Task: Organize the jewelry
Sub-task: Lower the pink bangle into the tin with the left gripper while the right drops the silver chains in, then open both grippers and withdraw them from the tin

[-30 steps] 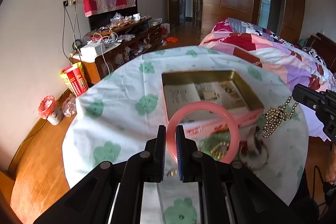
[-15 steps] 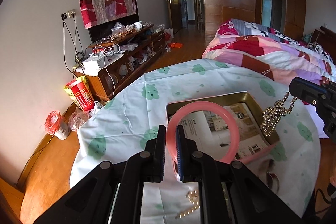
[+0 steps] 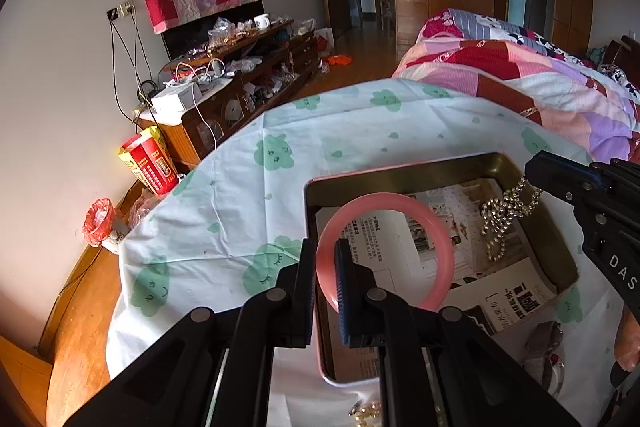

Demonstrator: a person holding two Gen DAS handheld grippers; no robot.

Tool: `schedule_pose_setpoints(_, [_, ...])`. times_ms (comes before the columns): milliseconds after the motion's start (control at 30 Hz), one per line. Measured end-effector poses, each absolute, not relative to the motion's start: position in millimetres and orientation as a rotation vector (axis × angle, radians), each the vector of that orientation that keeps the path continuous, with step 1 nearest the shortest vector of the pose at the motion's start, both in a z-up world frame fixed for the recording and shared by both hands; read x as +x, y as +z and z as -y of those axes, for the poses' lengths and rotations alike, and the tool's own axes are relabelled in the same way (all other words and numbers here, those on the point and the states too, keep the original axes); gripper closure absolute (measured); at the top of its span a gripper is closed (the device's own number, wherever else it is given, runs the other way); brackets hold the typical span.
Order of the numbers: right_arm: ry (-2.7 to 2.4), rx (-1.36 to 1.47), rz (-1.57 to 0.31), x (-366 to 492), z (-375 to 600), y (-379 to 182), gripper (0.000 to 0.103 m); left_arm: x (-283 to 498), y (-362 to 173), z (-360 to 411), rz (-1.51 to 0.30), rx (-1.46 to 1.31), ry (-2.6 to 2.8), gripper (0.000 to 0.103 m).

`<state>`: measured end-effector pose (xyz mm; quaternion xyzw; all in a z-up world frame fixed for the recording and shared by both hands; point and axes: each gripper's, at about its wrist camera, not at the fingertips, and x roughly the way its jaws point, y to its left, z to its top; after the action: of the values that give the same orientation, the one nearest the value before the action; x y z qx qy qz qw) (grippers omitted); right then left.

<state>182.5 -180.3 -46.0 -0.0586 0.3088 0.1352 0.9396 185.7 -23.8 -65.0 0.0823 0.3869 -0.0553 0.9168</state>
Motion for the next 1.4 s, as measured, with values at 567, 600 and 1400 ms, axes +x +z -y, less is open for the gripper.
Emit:
schedule_pose_setpoints(567, [0.217, -0.080, -0.693, 186, 194, -70, 0.046, 183, -74, 19, -0.812, 0.183, -0.054, 0.046])
schedule_pose_setpoints(600, [0.216, -0.077, -0.693, 184, 196, -70, 0.046, 182, -74, 17, -0.815, 0.179, -0.055, 0.046])
schedule_pose_setpoints(1400, [0.208, -0.029, -0.715, 88, 210, -79, 0.038, 55, -71, -1, -0.794, 0.125, -0.085, 0.046])
